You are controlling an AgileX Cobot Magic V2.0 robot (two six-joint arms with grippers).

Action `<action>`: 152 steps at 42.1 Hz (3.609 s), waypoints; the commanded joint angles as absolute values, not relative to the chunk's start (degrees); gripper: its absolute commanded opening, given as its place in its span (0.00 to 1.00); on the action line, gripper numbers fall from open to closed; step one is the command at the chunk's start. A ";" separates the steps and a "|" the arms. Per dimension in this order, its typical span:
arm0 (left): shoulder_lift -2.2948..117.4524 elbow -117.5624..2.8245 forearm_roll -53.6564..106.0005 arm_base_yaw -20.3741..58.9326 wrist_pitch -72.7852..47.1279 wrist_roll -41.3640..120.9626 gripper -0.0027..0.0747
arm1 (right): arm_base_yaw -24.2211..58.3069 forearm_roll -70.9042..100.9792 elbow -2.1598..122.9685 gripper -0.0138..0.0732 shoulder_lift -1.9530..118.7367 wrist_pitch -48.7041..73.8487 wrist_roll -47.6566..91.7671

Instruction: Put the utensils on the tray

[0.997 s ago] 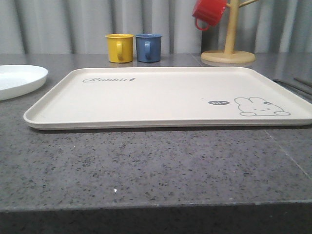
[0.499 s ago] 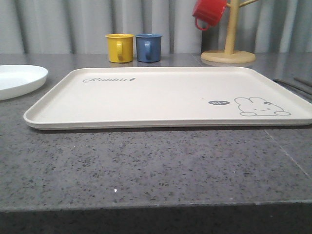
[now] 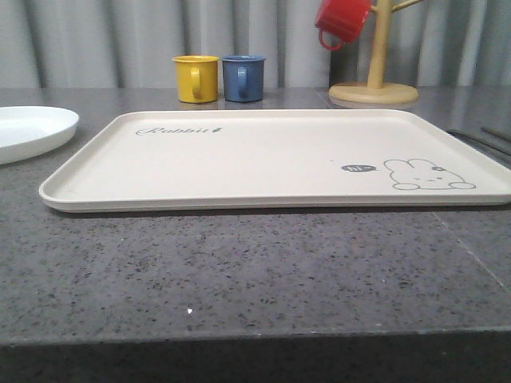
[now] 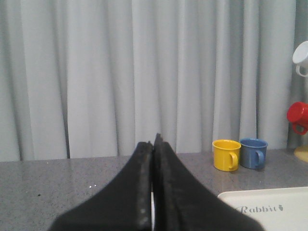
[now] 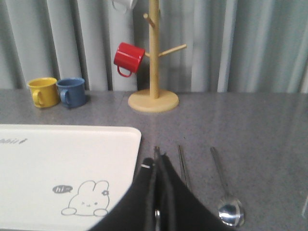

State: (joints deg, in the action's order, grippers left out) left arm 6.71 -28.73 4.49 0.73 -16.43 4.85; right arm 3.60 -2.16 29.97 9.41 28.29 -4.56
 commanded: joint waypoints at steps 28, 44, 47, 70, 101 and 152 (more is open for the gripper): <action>31.64 -40.13 5.10 1.04 -30.52 4.68 0.03 | 3.52 -3.23 41.32 0.20 32.44 34.95 -4.39; 40.93 -42.78 1.70 1.04 -38.50 4.68 0.67 | 3.52 -3.23 41.32 0.75 33.91 36.03 -4.39; 43.75 -44.53 0.55 1.04 -41.69 4.68 0.67 | 3.52 -3.23 41.32 0.75 33.91 36.03 -4.39; 71.20 -59.26 2.02 -11.96 -44.87 5.27 0.67 | 3.52 -3.23 41.32 0.75 33.91 36.03 -4.39; 93.17 -71.61 32.22 -19.38 -42.69 23.18 0.67 | 3.52 -3.23 41.32 0.75 33.91 36.03 -4.39; 94.45 -72.54 32.34 -19.38 -43.66 23.18 0.01 | 3.52 -3.23 41.32 0.75 33.91 36.02 -4.39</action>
